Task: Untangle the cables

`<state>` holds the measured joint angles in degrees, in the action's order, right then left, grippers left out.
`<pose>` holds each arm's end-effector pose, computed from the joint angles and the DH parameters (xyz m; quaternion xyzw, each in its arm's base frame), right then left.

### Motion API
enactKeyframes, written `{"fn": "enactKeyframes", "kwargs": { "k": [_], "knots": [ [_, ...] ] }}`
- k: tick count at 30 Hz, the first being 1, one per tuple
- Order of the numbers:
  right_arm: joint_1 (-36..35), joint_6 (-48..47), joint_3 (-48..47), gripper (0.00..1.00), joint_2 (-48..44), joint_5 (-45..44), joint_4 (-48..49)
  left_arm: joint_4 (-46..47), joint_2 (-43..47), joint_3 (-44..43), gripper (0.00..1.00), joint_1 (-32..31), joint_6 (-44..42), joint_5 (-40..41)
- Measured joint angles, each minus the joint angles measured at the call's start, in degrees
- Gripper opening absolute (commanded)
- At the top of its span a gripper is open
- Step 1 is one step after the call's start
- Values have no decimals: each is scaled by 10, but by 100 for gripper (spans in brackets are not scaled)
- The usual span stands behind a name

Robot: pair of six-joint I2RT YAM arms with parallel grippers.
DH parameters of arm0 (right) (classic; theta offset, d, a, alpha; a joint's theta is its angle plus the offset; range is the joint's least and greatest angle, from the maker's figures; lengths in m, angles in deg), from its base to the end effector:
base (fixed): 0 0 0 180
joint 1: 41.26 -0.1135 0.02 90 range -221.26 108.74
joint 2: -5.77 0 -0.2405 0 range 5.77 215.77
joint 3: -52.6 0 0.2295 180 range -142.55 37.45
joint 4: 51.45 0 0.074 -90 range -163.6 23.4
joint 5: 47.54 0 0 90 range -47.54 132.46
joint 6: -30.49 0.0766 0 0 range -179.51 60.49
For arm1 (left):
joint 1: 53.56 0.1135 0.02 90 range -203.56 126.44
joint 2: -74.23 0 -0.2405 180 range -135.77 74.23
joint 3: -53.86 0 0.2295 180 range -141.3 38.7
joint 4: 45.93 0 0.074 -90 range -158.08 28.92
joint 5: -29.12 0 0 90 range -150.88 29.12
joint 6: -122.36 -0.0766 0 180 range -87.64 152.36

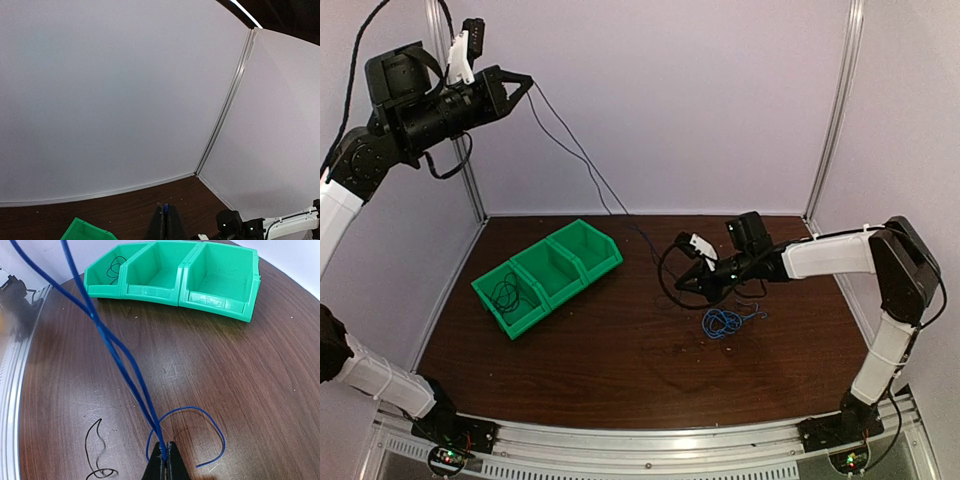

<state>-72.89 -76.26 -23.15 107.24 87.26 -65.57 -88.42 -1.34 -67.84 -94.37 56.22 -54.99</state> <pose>0.2894 0.2416 0.1674 -0.4905 0.6977 0.3930 0.3439 0.2087 -0.1699 0.5214 0.0637 0.6814 -0.3598 0.6341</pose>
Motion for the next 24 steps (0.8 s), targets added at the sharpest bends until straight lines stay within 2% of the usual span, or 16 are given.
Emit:
{"fn": "enactKeyframes", "kwargs": {
  "k": [6, 9, 13, 14, 16, 17, 21, 24],
  "knots": [
    [6, 1, -12, 0, 0, 34, -8, -15, 29, 22, 0, -1, -13, 34],
    [5, 2, -34, 10, 0, 57, -35, -9, 33, 48, 0, -1, -10, 28],
    [1, 0, -79, 12, -4, 79, -76, 7, 24, 99, 0, 0, -8, 22],
    [0, -1, -93, 17, -7, 83, -86, 7, 17, 108, 0, -1, -9, 22],
    [0, 1, -110, 34, -11, 90, -97, 7, 0, 111, 0, 0, -15, 26],
    [-1, 0, -117, 37, -14, 93, -102, 8, -8, 110, 0, 0, -19, 28],
    [-2, -5, -133, 40, -19, 99, -123, 2, -43, 71, 0, 2, -47, 40],
    [-2, -15, -133, 41, -26, 97, -147, 3, -73, -4, 0, 6, -70, 45]
  ]
}}
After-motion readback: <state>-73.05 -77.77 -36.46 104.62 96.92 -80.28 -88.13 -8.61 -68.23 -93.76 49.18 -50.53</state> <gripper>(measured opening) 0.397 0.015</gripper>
